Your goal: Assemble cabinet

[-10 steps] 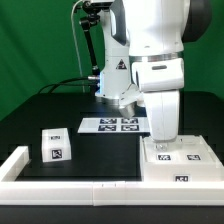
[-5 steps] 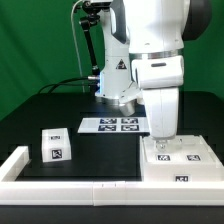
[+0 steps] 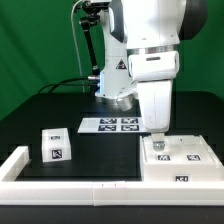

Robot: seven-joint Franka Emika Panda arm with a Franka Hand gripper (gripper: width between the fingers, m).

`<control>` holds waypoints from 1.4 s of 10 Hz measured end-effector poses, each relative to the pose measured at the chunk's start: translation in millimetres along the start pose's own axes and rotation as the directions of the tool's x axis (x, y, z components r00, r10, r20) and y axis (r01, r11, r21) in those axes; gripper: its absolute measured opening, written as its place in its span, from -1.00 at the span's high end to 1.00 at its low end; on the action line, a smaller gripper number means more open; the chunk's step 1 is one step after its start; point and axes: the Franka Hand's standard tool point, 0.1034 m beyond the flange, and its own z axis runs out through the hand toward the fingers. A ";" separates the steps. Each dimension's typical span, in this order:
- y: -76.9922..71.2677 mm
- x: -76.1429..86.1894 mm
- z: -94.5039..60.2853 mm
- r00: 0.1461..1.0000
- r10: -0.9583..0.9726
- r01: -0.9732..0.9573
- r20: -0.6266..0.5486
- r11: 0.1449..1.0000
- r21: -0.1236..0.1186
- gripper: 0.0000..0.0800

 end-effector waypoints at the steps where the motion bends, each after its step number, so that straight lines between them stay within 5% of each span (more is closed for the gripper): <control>1: -6.9 -5.2 -7.3 0.999 0.042 -0.042 0.002 0.999 -0.016 -0.95; 4: -36.3 -10.8 -24.6 0.976 0.219 -0.218 0.002 0.975 -0.050 -1.00; 9: -39.0 -11.5 -23.2 0.905 0.426 -0.426 -0.020 0.903 -0.050 -0.99; 11: -43.0 -14.9 -22.0 0.746 0.662 -0.666 -0.075 0.744 -0.059 -0.99; 14: -47.4 -2.4 -20.0 0.510 0.855 -0.859 -0.099 0.511 -0.016 -0.99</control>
Offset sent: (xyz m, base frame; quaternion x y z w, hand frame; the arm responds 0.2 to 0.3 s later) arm -0.0431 -0.0081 0.0240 -0.0629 0.0053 0.1347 0.9889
